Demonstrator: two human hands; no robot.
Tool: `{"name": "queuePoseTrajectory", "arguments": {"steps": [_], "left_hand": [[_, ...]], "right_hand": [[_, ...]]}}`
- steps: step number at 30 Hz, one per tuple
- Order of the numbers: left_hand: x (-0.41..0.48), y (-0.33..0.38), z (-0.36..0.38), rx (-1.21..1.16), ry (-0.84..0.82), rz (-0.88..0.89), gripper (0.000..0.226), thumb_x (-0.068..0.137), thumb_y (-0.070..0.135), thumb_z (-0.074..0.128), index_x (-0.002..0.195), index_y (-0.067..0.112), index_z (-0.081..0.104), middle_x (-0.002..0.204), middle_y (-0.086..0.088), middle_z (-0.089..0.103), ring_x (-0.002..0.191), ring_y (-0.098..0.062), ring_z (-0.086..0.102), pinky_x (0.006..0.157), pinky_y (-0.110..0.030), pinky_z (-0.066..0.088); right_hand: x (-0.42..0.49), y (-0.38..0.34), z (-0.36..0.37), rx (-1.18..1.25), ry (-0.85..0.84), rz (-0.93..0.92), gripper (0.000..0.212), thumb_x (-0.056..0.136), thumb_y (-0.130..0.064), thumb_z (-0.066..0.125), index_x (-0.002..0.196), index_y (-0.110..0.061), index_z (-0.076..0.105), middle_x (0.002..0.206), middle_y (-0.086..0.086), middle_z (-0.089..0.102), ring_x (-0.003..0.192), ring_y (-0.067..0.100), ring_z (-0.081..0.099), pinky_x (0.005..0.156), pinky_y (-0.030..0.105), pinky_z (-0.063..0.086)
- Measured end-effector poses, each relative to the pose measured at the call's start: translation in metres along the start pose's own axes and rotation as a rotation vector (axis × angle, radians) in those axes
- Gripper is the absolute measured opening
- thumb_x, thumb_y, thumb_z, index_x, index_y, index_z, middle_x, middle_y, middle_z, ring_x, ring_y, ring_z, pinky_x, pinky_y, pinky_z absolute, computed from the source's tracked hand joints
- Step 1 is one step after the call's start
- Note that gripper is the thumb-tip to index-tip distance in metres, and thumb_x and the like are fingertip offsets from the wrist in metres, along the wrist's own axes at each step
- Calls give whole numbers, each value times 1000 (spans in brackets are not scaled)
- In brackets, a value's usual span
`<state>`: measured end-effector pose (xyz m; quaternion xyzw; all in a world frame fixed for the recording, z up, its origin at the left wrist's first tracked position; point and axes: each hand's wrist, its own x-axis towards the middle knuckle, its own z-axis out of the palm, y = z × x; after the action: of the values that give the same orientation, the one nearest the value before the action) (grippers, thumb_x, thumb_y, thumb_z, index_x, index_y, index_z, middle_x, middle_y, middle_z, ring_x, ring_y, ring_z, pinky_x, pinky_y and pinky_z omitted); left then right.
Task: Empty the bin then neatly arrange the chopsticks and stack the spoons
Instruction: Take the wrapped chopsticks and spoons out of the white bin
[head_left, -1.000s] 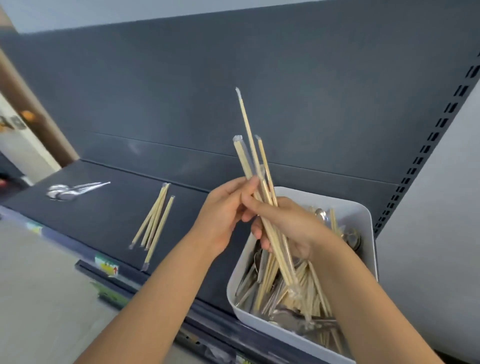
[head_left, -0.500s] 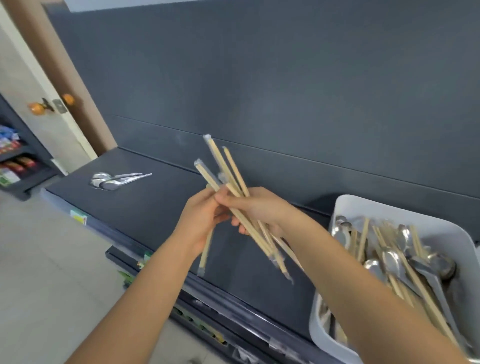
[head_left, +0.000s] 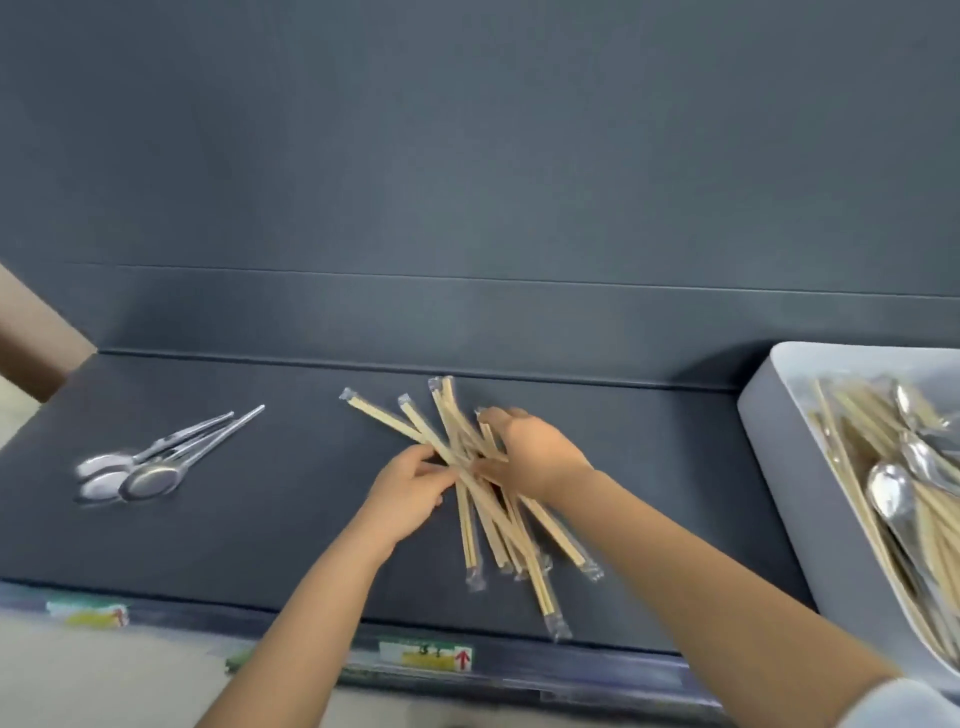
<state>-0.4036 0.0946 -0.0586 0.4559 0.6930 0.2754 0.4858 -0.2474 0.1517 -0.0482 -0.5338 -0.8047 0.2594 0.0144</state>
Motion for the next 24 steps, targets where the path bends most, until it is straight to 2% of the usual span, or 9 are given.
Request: {"name": "queuePoseTrajectory", "arguments": {"steps": [2,4,8,11,14,17,20,24], "left_hand": [[8,-3,-5,245,59,140,13,91,30,60,104,32,61,105,12,65,97,-6,60,85,-30,49],[11,0,-10,413,116,258,20,91,31,59,110,29,63,106,15,63,100,-7,59,85,-32,50],[21,18,-9,632,111,510,36,89,28,62,124,23,59,120,9,60,109,-17,57,85,-34,48],[25,42,7,667,122,638,39,90,25,59,129,18,57,125,3,60,113,-23,56,90,-37,46],[23,69,37,722,88,736,46,92,34,56,135,16,51,131,1,57,119,-24,51,96,-37,41],[17,95,74,794,63,886,53,90,40,57,135,13,50,128,-3,59,114,-28,54,93,-39,41],[3,122,114,834,28,1007,54,91,44,54,136,14,49,126,-1,59,112,-26,55,92,-39,42],[-21,159,178,835,5,1130,52,90,46,53,132,15,53,121,0,62,109,-25,58,88,-40,45]], "right_hand": [[1,2,-2,-68,43,11,55,91,-38,56,138,-16,39,135,9,47,125,30,44,100,38,40],[-1,7,-7,-139,75,24,52,94,-34,51,141,-17,36,136,9,45,126,30,42,99,36,38],[-18,17,-19,-210,119,67,47,96,-32,48,139,-15,38,130,8,47,121,30,44,95,36,38],[-38,28,-31,-267,183,103,44,95,-32,48,135,-16,42,124,7,49,116,28,46,91,36,38],[-64,47,-50,-276,247,172,43,94,-33,48,133,-15,43,122,6,50,115,27,46,90,36,38],[-93,72,-72,-263,318,263,44,93,-37,50,131,-15,44,125,5,50,117,27,46,93,36,39],[-130,100,-92,-203,410,327,50,93,-39,51,138,-18,41,130,3,50,123,25,44,97,37,40],[-177,145,-114,-171,506,367,49,92,-38,53,136,-19,45,129,2,52,122,25,46,93,35,42]]}}
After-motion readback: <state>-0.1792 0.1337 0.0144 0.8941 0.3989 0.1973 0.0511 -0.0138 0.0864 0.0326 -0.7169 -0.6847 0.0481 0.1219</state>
